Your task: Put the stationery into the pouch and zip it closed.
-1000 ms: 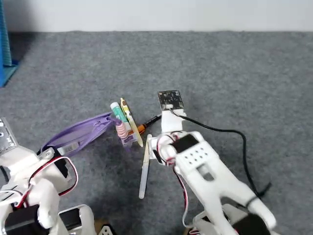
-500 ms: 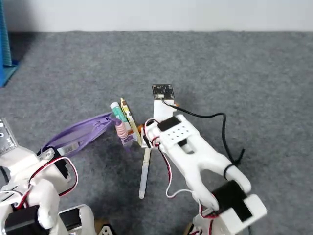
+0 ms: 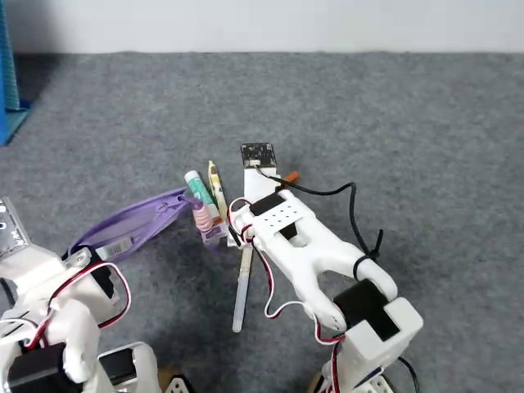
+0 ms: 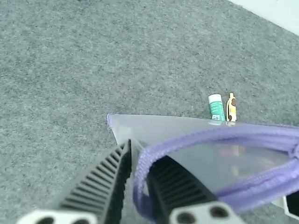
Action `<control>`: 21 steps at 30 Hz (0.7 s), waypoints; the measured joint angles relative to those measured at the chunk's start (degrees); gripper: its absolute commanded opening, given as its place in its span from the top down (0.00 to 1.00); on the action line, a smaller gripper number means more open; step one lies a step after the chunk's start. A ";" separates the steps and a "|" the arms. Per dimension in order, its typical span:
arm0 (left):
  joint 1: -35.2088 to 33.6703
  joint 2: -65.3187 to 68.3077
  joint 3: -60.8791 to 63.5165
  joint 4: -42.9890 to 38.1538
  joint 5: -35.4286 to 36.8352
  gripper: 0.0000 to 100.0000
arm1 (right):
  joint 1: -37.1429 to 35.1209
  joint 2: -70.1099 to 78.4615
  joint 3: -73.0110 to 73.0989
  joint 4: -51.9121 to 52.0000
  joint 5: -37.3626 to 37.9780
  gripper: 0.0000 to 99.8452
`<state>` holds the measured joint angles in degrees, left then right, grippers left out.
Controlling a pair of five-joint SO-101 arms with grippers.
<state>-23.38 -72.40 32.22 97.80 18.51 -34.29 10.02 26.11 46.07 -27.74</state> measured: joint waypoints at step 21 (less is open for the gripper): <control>0.00 -0.09 0.00 0.09 0.00 0.99 | 0.97 -11.78 -1.58 23.30 3.43 0.99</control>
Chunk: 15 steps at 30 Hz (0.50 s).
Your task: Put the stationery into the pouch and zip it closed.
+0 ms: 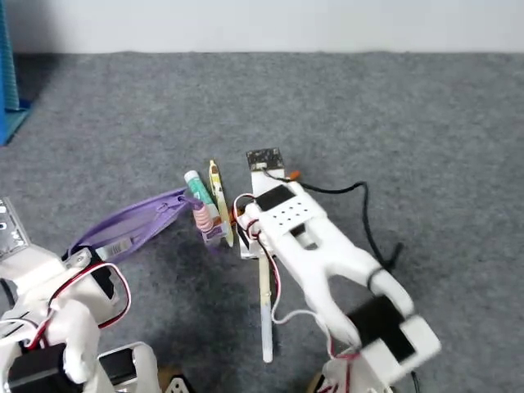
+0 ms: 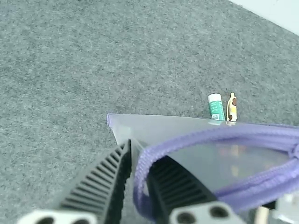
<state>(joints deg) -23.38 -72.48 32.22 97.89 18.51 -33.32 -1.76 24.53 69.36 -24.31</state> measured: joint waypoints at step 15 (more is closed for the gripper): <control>1.41 -0.09 0.00 0.09 0.09 0.99 | -11.16 -47.47 0.09 7.30 8.09 0.99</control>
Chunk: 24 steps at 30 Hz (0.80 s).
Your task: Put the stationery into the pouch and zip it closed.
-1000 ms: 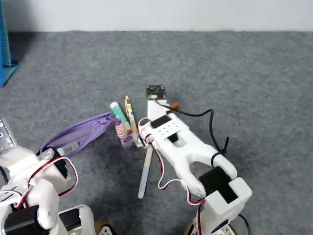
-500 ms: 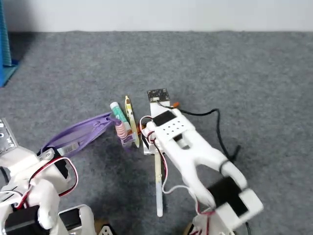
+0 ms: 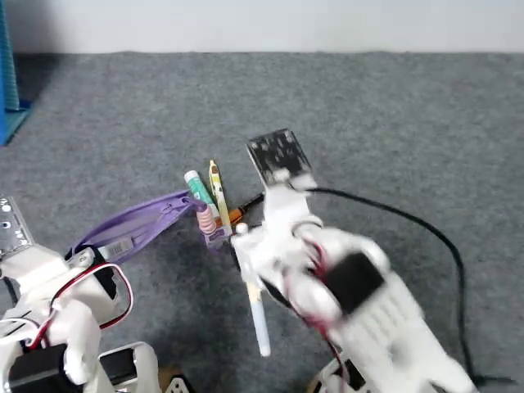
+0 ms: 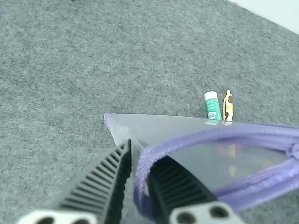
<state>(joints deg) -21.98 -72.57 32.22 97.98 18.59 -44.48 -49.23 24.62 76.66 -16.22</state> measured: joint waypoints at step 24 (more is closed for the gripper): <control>0.00 0.00 0.00 0.00 0.09 0.99 | -15.74 -12.75 3.16 -51.34 13.27 0.99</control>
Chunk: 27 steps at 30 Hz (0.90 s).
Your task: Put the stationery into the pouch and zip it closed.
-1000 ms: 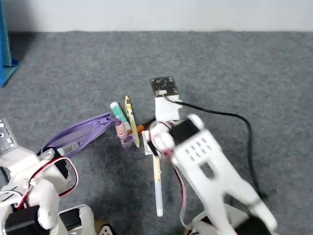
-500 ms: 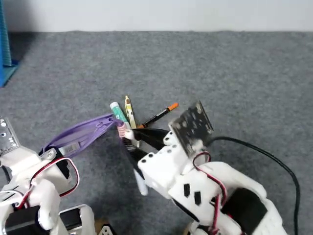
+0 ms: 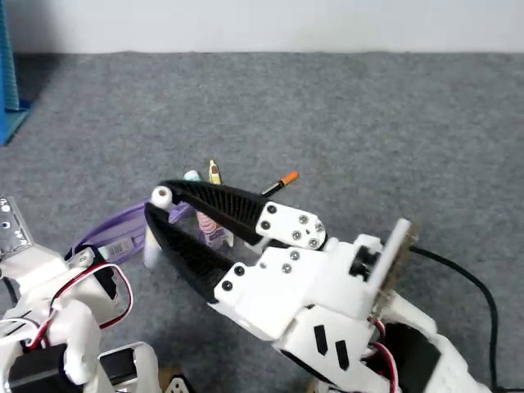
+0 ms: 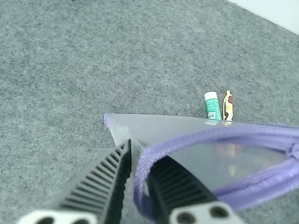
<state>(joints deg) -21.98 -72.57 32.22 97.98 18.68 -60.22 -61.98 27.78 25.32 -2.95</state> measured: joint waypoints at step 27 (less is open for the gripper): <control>0.00 0.09 0.00 0.00 0.00 0.99 | 5.98 0.09 30.33 -6.33 4.57 0.71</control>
<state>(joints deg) -21.98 -72.48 32.22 97.98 18.68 -54.24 -61.89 58.11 18.99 1.63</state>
